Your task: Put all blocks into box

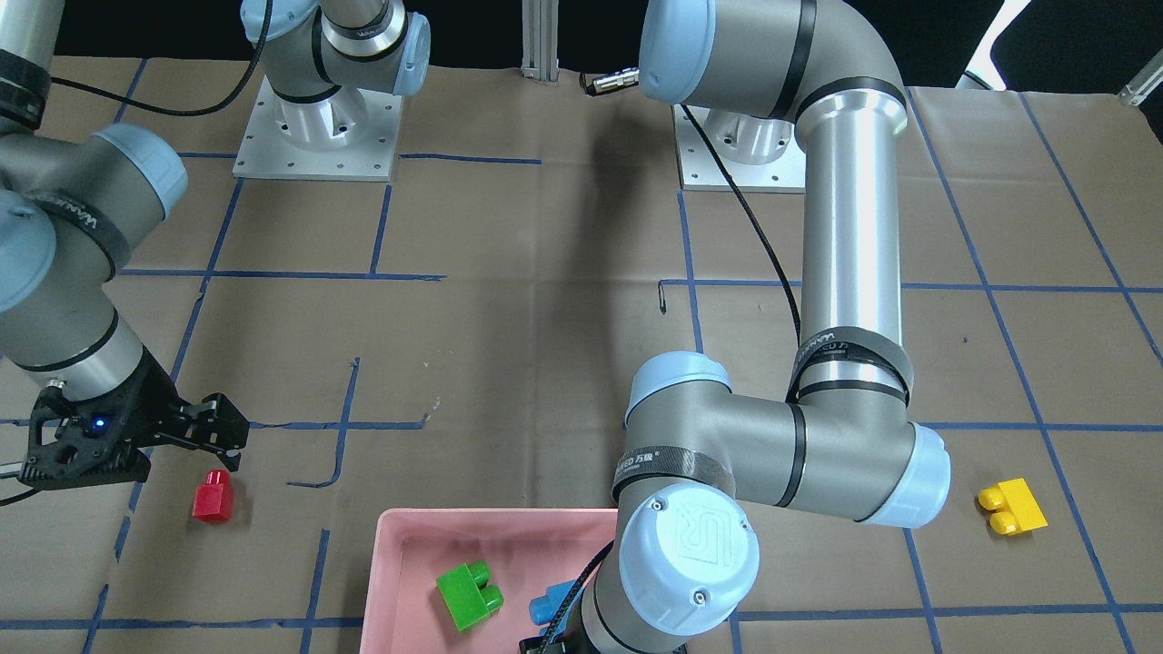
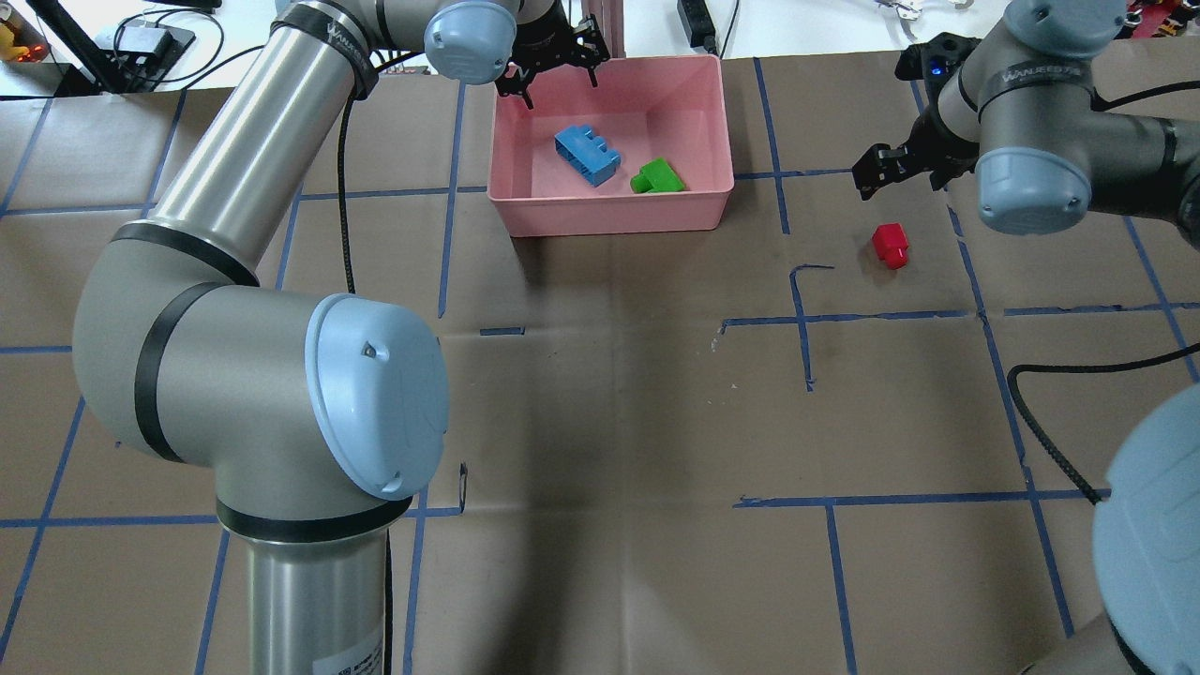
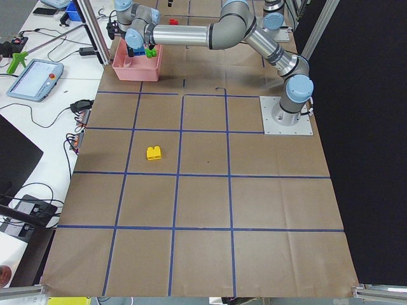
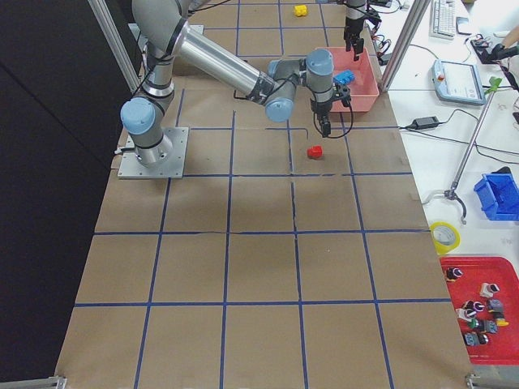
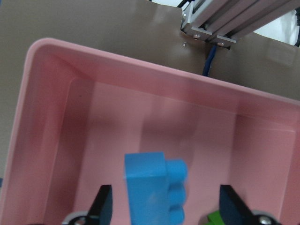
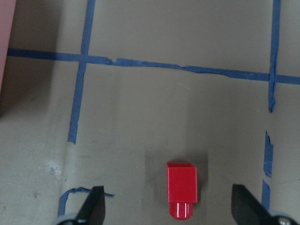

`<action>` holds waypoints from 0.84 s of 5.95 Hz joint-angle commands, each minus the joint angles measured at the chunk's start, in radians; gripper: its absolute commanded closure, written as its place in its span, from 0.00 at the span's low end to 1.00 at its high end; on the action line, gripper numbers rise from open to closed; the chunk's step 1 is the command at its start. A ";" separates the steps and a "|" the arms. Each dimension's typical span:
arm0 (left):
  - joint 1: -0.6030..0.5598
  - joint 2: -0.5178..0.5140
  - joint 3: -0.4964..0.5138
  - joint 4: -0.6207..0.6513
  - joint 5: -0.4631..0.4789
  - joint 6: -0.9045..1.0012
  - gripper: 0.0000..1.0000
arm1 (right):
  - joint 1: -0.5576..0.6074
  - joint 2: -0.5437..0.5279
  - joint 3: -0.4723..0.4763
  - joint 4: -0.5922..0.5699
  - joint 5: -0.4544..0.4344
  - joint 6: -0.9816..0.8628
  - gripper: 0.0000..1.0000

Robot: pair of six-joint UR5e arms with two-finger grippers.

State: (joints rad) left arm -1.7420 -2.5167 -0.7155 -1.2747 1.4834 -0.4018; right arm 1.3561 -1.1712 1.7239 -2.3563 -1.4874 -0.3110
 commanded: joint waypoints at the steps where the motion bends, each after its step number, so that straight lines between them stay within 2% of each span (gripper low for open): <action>1: 0.071 0.056 0.002 -0.027 0.002 0.039 0.00 | -0.011 0.080 0.013 -0.099 0.001 -0.055 0.07; 3: 0.209 0.125 -0.013 -0.113 0.003 0.267 0.00 | -0.011 0.107 0.067 -0.170 -0.001 -0.072 0.08; 5: 0.365 0.157 -0.022 -0.210 0.012 0.564 0.00 | -0.018 0.110 0.088 -0.170 -0.013 -0.077 0.08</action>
State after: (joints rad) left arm -1.4566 -2.3760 -0.7310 -1.4418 1.4893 0.0096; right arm 1.3428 -1.0646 1.8011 -2.5235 -1.4917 -0.3852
